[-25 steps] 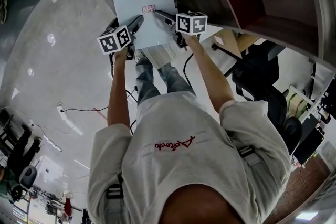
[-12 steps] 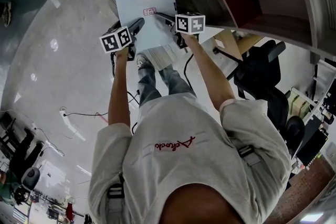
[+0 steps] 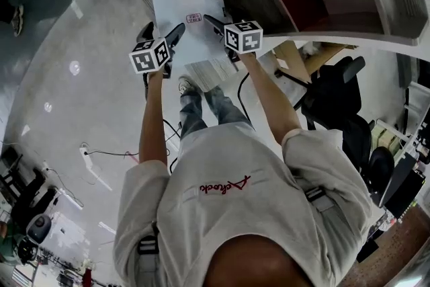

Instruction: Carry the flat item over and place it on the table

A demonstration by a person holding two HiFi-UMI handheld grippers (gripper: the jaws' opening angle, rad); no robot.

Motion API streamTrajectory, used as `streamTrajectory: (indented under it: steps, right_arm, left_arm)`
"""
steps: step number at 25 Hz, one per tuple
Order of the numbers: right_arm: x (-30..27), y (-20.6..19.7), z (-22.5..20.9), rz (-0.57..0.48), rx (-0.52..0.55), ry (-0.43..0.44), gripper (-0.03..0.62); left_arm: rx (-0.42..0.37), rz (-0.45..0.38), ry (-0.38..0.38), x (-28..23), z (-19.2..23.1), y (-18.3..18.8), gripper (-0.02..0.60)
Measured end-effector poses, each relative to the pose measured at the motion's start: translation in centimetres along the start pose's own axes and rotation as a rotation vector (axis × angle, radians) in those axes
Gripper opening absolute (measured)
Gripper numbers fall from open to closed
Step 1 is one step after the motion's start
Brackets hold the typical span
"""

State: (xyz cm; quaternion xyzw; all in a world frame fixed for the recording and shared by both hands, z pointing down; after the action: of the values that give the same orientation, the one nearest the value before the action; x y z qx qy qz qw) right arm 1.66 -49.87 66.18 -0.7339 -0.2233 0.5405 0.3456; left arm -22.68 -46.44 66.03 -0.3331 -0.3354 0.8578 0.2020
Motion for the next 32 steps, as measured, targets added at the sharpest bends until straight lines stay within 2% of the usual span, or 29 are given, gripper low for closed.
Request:
streamTrajectory:
  steps: [1,5,10,11,12,16,21,27,32]
  right_arm:
    - [0.5,0.3,0.3,-0.021,0.012,0.001,0.390]
    - [2.5,1.3,1.3,-0.097,0.053,-0.008,0.293]
    - [4.4,2.2,1.6,-0.147,0.018,-0.013,0.064]
    - [4.7,2.4,1.7,-0.158,0.017,-0.015,0.021]
    - [5.0,2.5,1.8,-0.166,0.020,-0.016,0.005]
    - [6.4,3.8,2.9,-0.202,0.040,0.000,0.005]
    - [9.0,7.2,5.0,-0.300,0.055,0.053,0.005]
    - [12.5,11.1,6.8,-0.447,0.133,0.079,0.005]
    - [14.2,14.1,7.8,-0.529,0.153,0.087,0.005]
  left_arm:
    - [-0.026,-0.020,-0.008,0.3,-0.5,0.3,0.483]
    - [-0.133,-0.074,-0.014,1.8,-2.4,1.2,0.334]
    - [-0.244,-0.125,0.030,3.5,-4.7,2.4,0.037]
    - [-0.255,-0.134,0.031,3.8,-5.0,2.6,0.018]
    - [-0.262,-0.139,0.031,4.0,-5.2,2.8,0.000]
    - [-0.284,-0.159,0.018,5.2,-6.3,3.8,0.000]
    - [-0.377,-0.188,0.009,7.0,-8.5,6.9,0.000]
    - [-0.440,-0.285,0.004,9.2,-11.2,11.2,-0.002]
    - [-0.477,-0.361,-0.006,10.9,-13.0,14.5,0.000]
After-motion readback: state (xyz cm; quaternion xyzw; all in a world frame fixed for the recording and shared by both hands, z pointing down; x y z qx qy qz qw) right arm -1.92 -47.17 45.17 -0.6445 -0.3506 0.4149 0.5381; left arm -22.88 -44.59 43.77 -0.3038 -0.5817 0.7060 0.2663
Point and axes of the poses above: the fingertips, and each gripper's own axes: x backward along the fingers, z to its left, y out of its top, the point moved 9 cm from there along x, backward along the fingers, and after that the axes turned 15 degrees about -y, right-handed, at the moved point
